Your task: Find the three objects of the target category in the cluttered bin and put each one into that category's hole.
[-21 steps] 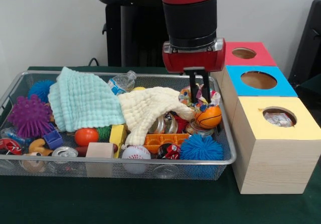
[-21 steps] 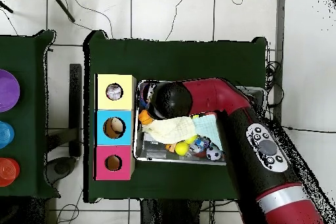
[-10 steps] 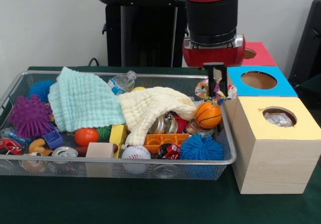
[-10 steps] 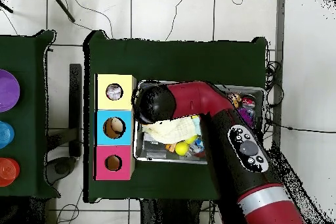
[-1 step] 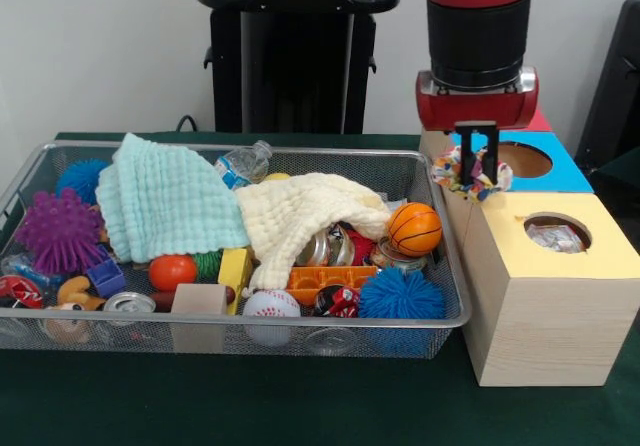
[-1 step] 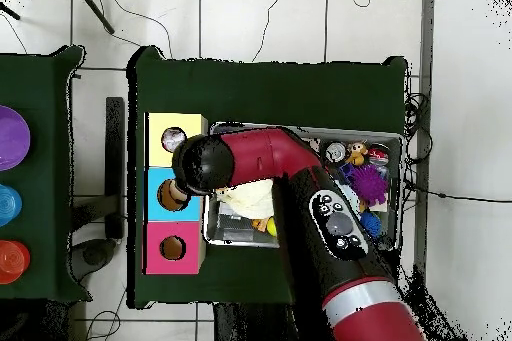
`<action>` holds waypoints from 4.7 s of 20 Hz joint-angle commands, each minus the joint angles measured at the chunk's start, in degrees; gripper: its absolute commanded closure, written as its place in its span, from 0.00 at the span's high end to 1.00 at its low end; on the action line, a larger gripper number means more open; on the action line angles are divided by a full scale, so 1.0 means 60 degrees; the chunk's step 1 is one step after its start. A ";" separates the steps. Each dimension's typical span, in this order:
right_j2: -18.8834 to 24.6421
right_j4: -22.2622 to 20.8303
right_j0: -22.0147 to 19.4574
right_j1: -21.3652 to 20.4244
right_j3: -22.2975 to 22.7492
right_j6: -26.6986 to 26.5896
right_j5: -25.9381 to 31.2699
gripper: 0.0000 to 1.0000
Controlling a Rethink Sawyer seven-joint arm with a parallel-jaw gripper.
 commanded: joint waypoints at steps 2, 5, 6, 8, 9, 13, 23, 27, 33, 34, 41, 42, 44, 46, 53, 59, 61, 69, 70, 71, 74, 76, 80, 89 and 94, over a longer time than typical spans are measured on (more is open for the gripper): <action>-0.0980 0.0708 0.0399 0.0321 0.0085 0.2053 0.0050 0.00; -0.1104 0.0937 0.0515 0.0307 0.0063 0.2013 0.0112 0.00; -0.1177 0.1020 0.0654 0.0420 -0.0181 0.2050 0.0219 0.00; -0.1298 0.1135 0.0828 0.0499 -0.0321 0.2156 0.0188 0.00; -0.1362 0.1190 0.0922 0.0549 -0.0410 0.2222 0.0187 0.00; -0.1620 0.1479 0.1221 0.0673 -0.0657 0.2310 0.0177 0.00; -0.2220 0.2327 0.2087 0.1230 -0.1947 0.2538 0.0871 0.00; -0.2433 0.2680 0.2395 0.1562 -0.2818 0.2441 0.1649 0.00; -0.2788 0.2883 0.2715 0.1870 -0.3257 0.2333 0.1654 0.00; -0.2851 0.2870 0.2749 0.1911 -0.3296 0.2298 0.1613 0.00; -0.2999 0.2868 0.2636 0.1979 -0.2809 0.1763 0.0584 0.00; -0.3012 0.2870 0.2634 0.1969 -0.2735 0.1736 0.0459 0.00; -0.3090 0.2853 0.2721 0.1886 -0.2516 0.1816 0.0224 0.00; -0.3170 0.2835 0.2774 0.1854 -0.2469 0.1865 0.0107 0.00; -0.3340 0.2789 0.3000 0.1830 -0.1904 0.1985 -0.0722 0.00; -0.3908 0.2736 0.3672 0.1985 -0.1768 0.2434 -0.1284 0.00; -0.4033 0.2757 0.3786 0.2112 -0.1827 0.2424 -0.1458 0.00; -0.3822 0.2814 0.3408 0.2423 -0.1878 0.1677 -0.2234 0.00; -0.3769 0.2752 0.3353 0.2597 -0.1917 0.1576 -0.2382 0.00; -0.3748 0.2717 0.3291 0.2615 -0.1933 0.1475 -0.2381 0.00; -0.3634 0.2669 0.3147 0.2690 -0.1891 0.1292 -0.2511 0.00; -0.3594 0.2680 0.3095 0.2678 -0.1876 0.1240 -0.2481 0.00; -0.3624 0.2663 0.3134 0.2648 -0.1807 0.1272 -0.2448 1.00; -0.3606 0.2697 0.3099 0.2558 -0.1693 0.1190 -0.2588 1.00; -0.3477 0.2773 0.2946 0.2414 -0.1642 0.1111 -0.2644 1.00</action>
